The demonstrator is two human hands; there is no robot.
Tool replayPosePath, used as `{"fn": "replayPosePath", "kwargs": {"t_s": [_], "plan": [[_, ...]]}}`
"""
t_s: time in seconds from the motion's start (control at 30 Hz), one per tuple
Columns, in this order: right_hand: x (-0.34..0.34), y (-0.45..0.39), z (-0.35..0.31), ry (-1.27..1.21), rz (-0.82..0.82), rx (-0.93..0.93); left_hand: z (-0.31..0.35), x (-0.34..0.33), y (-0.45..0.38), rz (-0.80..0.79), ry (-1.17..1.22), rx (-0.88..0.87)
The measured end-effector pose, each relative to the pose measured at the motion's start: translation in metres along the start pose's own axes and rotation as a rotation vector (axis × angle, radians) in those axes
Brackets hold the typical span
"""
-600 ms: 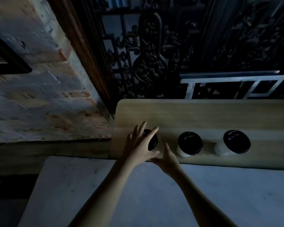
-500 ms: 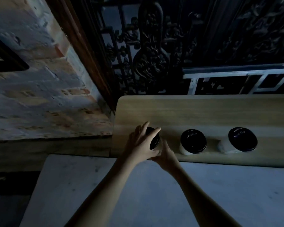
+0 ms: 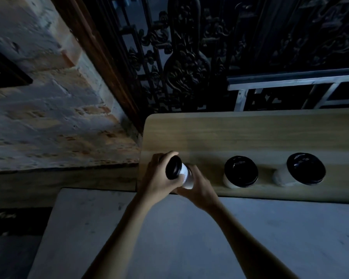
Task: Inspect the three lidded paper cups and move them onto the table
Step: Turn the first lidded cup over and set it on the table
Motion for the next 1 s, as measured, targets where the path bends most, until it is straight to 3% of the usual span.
{"fn": "replayPosePath", "kwargs": {"t_s": [0.2, 0.4, 0.63, 1.0], "plan": [[0.038, 0.068, -0.032, 0.248, -0.029, 0.175, 0.027, 0.036, 0.053, -0.032, 0.42, 0.129], [0.051, 0.155, -0.056, 0.438, -0.02, 0.214, 0.068, 0.049, 0.115, -0.1, 0.532, 0.166], [0.055, 0.24, -0.076, 0.441, 0.08, 0.261, 0.113, 0.074, 0.179, -0.131, 0.523, -0.02], [0.074, 0.336, -0.109, 0.456, 0.205, 0.418, 0.172, 0.091, 0.241, 0.098, 0.564, -0.254]]}}
Point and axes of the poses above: each hand's wrist, its own y-axis away from the middle knuckle, its own x-axis out of the back of the hand, z = x × y, the point moved 1 cm from there along -y, towards the middle knuckle, and after that the axes turned 8 degrees about -x, right-handed, at the moved point
